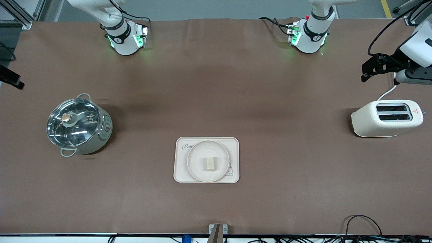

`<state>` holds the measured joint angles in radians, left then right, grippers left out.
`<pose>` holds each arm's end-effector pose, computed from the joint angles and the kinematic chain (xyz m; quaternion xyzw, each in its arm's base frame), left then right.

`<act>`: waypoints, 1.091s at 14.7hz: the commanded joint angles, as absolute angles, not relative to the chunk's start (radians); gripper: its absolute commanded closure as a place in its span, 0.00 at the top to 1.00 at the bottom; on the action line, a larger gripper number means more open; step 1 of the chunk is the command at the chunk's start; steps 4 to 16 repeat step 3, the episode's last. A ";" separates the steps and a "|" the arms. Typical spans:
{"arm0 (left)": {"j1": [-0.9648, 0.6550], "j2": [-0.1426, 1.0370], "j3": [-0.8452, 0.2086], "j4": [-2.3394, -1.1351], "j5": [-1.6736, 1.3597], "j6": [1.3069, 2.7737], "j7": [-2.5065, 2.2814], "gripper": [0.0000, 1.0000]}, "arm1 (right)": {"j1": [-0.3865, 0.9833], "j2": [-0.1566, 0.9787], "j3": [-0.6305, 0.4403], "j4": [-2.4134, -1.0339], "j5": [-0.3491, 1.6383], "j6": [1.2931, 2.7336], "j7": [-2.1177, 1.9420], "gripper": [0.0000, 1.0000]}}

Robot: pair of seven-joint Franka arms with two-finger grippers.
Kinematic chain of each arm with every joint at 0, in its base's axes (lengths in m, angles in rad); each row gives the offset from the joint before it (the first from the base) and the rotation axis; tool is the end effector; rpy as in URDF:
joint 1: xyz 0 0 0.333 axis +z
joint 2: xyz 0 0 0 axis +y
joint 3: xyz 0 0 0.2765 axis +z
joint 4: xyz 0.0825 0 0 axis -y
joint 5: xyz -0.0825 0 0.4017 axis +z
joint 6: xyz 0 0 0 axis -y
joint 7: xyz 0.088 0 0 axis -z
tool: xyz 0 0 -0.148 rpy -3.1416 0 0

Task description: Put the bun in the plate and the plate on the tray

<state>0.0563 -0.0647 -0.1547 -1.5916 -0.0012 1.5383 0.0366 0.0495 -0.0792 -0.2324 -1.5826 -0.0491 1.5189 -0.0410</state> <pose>0.5491 -0.0566 0.5669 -0.9977 0.0673 -0.0054 0.0042 0.5352 -0.1107 0.5768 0.9973 -0.0720 0.0049 0.0160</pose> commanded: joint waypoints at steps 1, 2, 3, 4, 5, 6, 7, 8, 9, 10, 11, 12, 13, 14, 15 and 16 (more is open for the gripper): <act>0.066 -0.063 -0.161 -1.557 -0.015 1.500 0.040 1.00 | -0.031 -0.112 -0.129 -1.621 -0.086 1.517 -0.057 1.00; 0.066 -0.063 -0.161 -1.555 -0.015 1.499 0.040 1.00 | -0.028 -0.110 -0.124 -1.623 -0.098 1.517 -0.051 1.00; 0.066 -0.063 -0.161 -1.555 -0.015 1.499 0.041 1.00 | -0.028 -0.109 -0.124 -1.623 -0.098 1.517 -0.052 1.00; 0.066 -0.063 -0.161 -1.555 -0.015 1.499 0.041 1.00 | -0.028 -0.109 -0.124 -1.623 -0.098 1.517 -0.052 1.00; 0.066 -0.063 -0.161 -1.555 -0.015 1.499 0.041 1.00 | -0.028 -0.109 -0.124 -1.623 -0.098 1.517 -0.052 1.00; 0.066 -0.063 -0.161 -1.555 -0.015 1.499 0.041 1.00 | -0.028 -0.109 -0.124 -1.623 -0.098 1.517 -0.052 1.00; 0.066 -0.063 -0.161 -1.555 -0.015 1.499 0.041 1.00 | -0.028 -0.109 -0.124 -1.623 -0.098 1.517 -0.052 1.00; 0.066 -0.063 -0.161 -1.555 -0.015 1.499 0.041 1.00 | -0.028 -0.109 -0.124 -1.623 -0.098 1.517 -0.052 1.00; 0.066 -0.063 -0.161 -1.555 -0.015 1.499 0.041 1.00 | -0.028 -0.109 -0.124 -1.623 -0.098 1.517 -0.052 1.00; 0.066 -0.063 -0.161 -1.555 -0.015 1.499 0.041 1.00 | -0.028 -0.109 -0.124 -1.623 -0.098 1.517 -0.052 1.00; 0.066 -0.063 -0.161 -1.555 -0.015 1.499 0.041 1.00 | -0.028 -0.109 -0.124 -1.623 -0.098 1.517 -0.052 1.00; 0.066 -0.063 -0.161 -1.555 -0.015 1.499 0.041 1.00 | -0.028 -0.109 -0.124 -1.623 -0.098 1.517 -0.052 1.00; 0.066 -0.063 -0.161 -1.555 -0.015 1.499 0.041 1.00 | -0.028 -0.109 -0.124 -1.623 -0.098 1.517 -0.052 1.00; 0.066 -0.063 -0.161 -1.555 -0.015 1.499 0.041 1.00 | -0.028 -0.109 -0.124 -1.623 -0.098 1.517 -0.052 1.00; 0.066 -0.063 -0.161 -1.555 -0.015 1.499 0.041 1.00 | -0.028 -0.109 -0.124 -1.623 -0.098 1.517 -0.052 1.00; 0.066 -0.063 -0.161 -1.555 -0.015 1.499 0.041 1.00 | -0.028 -0.109 -0.124 -1.623 -0.098 1.517 -0.052 1.00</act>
